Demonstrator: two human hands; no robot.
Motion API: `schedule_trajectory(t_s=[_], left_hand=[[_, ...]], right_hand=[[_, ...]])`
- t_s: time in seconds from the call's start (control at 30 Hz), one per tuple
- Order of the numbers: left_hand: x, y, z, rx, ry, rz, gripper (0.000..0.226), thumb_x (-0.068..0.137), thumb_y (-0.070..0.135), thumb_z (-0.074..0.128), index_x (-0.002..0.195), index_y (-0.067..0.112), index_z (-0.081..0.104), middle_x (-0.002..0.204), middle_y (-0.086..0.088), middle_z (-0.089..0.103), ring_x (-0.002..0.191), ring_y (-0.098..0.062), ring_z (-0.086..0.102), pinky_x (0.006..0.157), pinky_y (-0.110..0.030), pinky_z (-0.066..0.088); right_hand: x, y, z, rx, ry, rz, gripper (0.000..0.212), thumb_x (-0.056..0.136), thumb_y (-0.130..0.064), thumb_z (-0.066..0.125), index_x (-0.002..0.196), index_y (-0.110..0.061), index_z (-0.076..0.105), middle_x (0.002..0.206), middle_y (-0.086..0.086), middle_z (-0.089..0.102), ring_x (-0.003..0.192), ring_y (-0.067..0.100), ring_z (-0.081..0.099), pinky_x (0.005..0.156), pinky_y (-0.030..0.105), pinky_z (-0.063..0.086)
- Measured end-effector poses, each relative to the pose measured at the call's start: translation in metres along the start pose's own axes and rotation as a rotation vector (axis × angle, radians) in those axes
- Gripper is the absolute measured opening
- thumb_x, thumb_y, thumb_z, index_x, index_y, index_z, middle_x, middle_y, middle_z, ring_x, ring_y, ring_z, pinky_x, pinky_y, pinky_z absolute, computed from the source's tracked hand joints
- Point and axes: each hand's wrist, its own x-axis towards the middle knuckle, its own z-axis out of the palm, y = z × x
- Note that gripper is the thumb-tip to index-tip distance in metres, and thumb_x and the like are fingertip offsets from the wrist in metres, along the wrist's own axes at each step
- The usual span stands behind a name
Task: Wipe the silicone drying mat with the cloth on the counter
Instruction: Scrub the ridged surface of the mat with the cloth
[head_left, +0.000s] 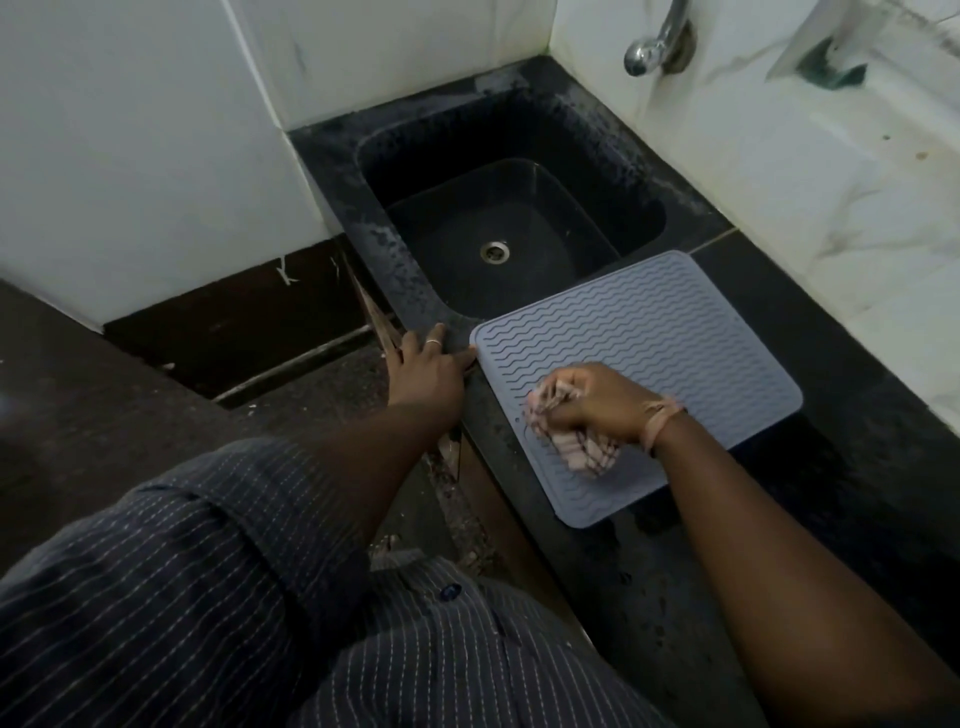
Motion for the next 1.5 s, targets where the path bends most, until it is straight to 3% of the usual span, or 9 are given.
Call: schedule_trajectory(t_s=[0.17, 0.37, 0.47, 0.57, 0.7, 0.9, 1.23, 1.4, 1.5], left_hand=[[-0.003, 0.005, -0.004, -0.067, -0.015, -0.028, 0.049, 0.100, 0.038, 0.048, 0.147, 0.051, 0.043, 0.168, -0.007, 0.018, 0.150, -0.043, 0.011, 0.119, -0.065, 0.016], [-0.002, 0.003, -0.007, -0.050, -0.043, -0.019, 0.048, 0.101, 0.042, 0.047, 0.147, 0.053, 0.043, 0.168, -0.007, 0.019, 0.150, -0.043, 0.011, 0.118, -0.063, 0.017], [0.001, 0.003, -0.008, -0.051, -0.042, -0.028, 0.045, 0.101, 0.047, 0.044, 0.145, 0.055, 0.044, 0.167, -0.008, 0.020, 0.150, -0.042, 0.012, 0.117, -0.064, 0.018], [0.003, 0.004, -0.008, -0.036, -0.045, -0.038, 0.045, 0.100, 0.051, 0.043, 0.145, 0.055, 0.043, 0.166, -0.009, 0.021, 0.149, -0.042, 0.013, 0.116, -0.064, 0.019], [0.005, 0.001, -0.010, 0.001, -0.036, -0.019, 0.048, 0.098, 0.050, 0.048, 0.146, 0.055, 0.043, 0.166, -0.009, 0.023, 0.149, -0.042, 0.015, 0.115, -0.063, 0.020], [-0.001, 0.004, -0.014, 0.047, -0.007, 0.005, 0.049, 0.099, 0.050, 0.047, 0.147, 0.053, 0.042, 0.164, -0.009, 0.025, 0.146, -0.041, 0.020, 0.114, -0.059, 0.026], [0.000, -0.005, -0.017, 0.064, -0.022, 0.054, 0.050, 0.101, 0.050, 0.045, 0.150, 0.054, 0.038, 0.161, -0.010, 0.025, 0.144, -0.041, 0.021, 0.113, -0.059, 0.026], [0.005, -0.004, -0.020, 0.007, -0.022, 0.040, 0.044, 0.100, 0.050, 0.047, 0.144, 0.056, 0.046, 0.158, -0.007, 0.032, 0.141, -0.038, 0.025, 0.111, -0.058, 0.028], [0.004, -0.004, -0.017, -0.001, 0.010, 0.042, 0.044, 0.100, 0.047, 0.049, 0.143, 0.056, 0.046, 0.155, -0.007, 0.034, 0.139, -0.038, 0.027, 0.108, -0.056, 0.029]], right_hand=[[0.034, 0.000, 0.006, 0.705, 0.241, 0.019, 0.057, 0.059, -0.018, 0.094, 0.109, -0.008, 0.068, 0.099, 0.013, 0.076, 0.095, 0.032, 0.074, 0.082, 0.044, 0.060], [0.068, -0.014, 0.028, 0.690, 0.615, -0.048, 0.049, 0.062, -0.031, 0.093, 0.096, -0.021, 0.058, 0.096, 0.012, 0.077, 0.088, 0.032, 0.076, 0.077, 0.050, 0.064], [0.079, -0.021, 0.039, 0.564, 0.712, -0.151, 0.048, 0.072, -0.025, 0.090, 0.094, -0.025, 0.047, 0.100, 0.016, 0.069, 0.090, 0.028, 0.072, 0.075, 0.036, 0.062], [0.078, -0.009, 0.053, 0.191, 0.588, -0.231, 0.051, 0.079, -0.021, 0.087, 0.104, -0.027, 0.043, 0.099, -0.001, 0.064, 0.087, 0.011, 0.068, 0.070, 0.027, 0.055], [0.078, 0.001, 0.056, -0.292, 0.509, -0.323, 0.051, 0.089, -0.024, 0.076, 0.130, -0.022, 0.046, 0.112, 0.004, 0.066, 0.101, 0.020, 0.064, 0.081, 0.031, 0.052], [0.083, -0.015, 0.038, -0.678, 0.385, -0.339, 0.025, 0.095, -0.032, 0.068, 0.111, -0.021, 0.051, 0.089, 0.005, 0.061, 0.084, 0.024, 0.058, 0.065, 0.031, 0.038], [0.039, -0.027, -0.002, -0.570, -0.057, -0.089, 0.032, 0.072, -0.024, 0.086, 0.091, -0.024, 0.061, 0.091, -0.005, 0.068, 0.085, 0.016, 0.066, 0.072, 0.032, 0.052], [0.058, -0.040, 0.007, -0.290, 0.287, -0.137, 0.034, 0.074, -0.023, 0.084, 0.098, -0.020, 0.060, 0.089, -0.007, 0.065, 0.085, 0.010, 0.062, 0.070, 0.028, 0.047], [0.062, -0.035, 0.033, -0.364, 0.261, -0.169, 0.029, 0.083, -0.031, 0.078, 0.099, -0.020, 0.055, 0.088, -0.005, 0.063, 0.083, 0.014, 0.061, 0.064, 0.025, 0.043]])
